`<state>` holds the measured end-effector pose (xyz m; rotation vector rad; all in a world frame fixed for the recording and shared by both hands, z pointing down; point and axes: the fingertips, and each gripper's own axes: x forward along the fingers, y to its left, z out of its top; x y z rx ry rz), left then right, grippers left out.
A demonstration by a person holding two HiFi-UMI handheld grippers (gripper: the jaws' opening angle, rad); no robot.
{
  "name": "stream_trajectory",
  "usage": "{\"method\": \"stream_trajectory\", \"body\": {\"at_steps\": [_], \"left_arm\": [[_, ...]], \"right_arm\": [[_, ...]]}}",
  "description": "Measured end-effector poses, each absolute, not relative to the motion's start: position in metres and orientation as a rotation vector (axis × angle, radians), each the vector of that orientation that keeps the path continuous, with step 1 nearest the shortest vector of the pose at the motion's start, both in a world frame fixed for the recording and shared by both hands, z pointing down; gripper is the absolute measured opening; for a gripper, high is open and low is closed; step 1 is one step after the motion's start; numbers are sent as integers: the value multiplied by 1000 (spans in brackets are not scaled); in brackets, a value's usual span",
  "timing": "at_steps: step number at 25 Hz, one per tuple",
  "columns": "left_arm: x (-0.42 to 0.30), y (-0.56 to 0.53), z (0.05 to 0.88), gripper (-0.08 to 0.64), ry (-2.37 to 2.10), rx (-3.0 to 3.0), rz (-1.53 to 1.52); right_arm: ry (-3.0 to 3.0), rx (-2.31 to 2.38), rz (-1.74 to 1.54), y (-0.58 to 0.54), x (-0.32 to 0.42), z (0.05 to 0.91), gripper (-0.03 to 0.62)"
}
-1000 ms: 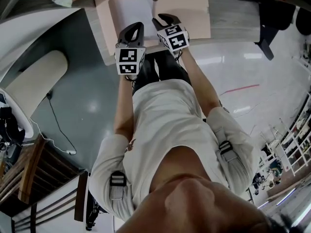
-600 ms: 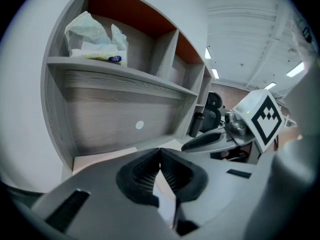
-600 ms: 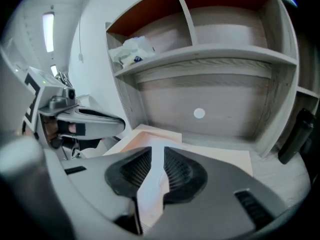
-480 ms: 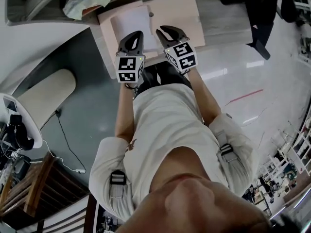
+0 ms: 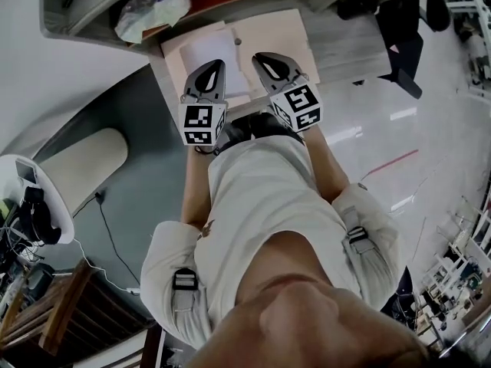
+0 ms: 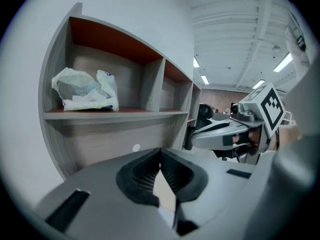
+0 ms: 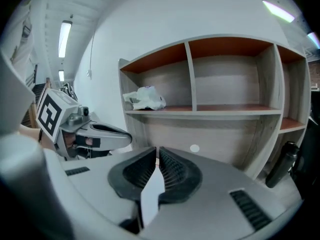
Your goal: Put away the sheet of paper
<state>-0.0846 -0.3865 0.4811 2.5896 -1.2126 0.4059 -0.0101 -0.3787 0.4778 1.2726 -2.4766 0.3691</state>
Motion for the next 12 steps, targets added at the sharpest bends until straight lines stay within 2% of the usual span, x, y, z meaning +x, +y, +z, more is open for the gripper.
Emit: {"method": "stream_trajectory", "body": {"at_steps": [12], "left_arm": [[-99,-376,424,21,-1244,2696,322]], "right_arm": [[-2555,1318,266,-367,-19,433,21]]}}
